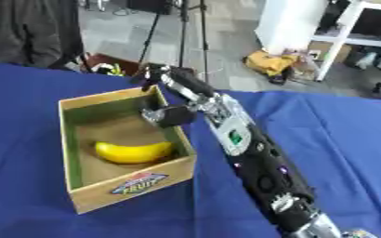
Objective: Pick up objects on the table and place them in the box.
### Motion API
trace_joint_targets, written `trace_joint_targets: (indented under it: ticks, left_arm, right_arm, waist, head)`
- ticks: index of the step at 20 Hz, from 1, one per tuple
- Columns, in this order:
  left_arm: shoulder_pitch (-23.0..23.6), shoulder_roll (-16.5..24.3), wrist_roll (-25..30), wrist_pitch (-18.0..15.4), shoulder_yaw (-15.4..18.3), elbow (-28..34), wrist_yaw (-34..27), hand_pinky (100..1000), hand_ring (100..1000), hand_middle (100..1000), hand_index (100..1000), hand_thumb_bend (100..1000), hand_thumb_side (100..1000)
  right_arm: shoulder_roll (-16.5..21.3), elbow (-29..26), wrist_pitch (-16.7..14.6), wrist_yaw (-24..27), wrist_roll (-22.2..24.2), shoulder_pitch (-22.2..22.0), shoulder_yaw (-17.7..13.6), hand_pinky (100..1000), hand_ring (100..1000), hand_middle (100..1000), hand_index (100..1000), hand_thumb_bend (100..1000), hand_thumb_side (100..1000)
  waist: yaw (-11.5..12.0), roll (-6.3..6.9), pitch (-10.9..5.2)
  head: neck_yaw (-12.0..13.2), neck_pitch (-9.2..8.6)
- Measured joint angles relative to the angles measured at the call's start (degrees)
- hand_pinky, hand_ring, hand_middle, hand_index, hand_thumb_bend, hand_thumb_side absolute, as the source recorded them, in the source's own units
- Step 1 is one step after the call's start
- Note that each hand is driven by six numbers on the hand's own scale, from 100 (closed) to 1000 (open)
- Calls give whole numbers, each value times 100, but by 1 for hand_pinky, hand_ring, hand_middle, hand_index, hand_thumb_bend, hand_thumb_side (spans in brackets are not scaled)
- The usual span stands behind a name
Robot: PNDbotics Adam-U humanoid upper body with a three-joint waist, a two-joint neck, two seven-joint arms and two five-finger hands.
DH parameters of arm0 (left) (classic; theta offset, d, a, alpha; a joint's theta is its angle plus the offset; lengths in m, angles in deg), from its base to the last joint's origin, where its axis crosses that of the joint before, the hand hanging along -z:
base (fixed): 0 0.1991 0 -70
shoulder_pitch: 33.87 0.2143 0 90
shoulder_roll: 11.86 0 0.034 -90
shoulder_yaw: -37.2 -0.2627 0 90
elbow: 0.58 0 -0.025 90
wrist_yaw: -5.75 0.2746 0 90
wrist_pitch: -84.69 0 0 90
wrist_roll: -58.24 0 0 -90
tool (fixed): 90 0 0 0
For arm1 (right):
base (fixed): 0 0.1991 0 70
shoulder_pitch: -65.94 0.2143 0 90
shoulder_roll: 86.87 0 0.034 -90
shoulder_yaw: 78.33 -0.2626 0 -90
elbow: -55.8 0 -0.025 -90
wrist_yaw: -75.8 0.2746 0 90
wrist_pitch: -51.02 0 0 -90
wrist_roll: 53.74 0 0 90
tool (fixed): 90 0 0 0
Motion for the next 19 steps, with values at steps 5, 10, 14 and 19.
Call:
trace_joint_targets:
  ticks: [5,10,14,19]
  left_arm:
    - [59,0,-58,-3,60,-2,20,643,630,660,760,457,895]
    - [79,0,-90,-13,90,-3,26,643,630,660,760,457,895]
    - [99,0,-114,-9,118,-3,29,643,630,659,758,455,896]
    - [112,0,-119,-12,122,-4,48,643,630,659,755,454,898]
  right_arm:
    - [740,-507,219,1226,128,-676,51,770,667,740,815,100,488]
    - [1353,-862,473,2072,62,-1476,-194,770,655,734,810,100,493]
    - [1563,-977,618,2356,-71,-1932,-390,772,650,731,809,100,493]
    - [1608,-983,726,2422,-258,-2319,-593,773,646,729,809,100,494]
  waist:
    - [-262,42,0]
    - [-391,88,1]
    - [-457,95,3]
    - [-564,97,8]
  head:
    - [194,-24]
    - [285,-29]
    - [317,-56]
    - [365,-71]
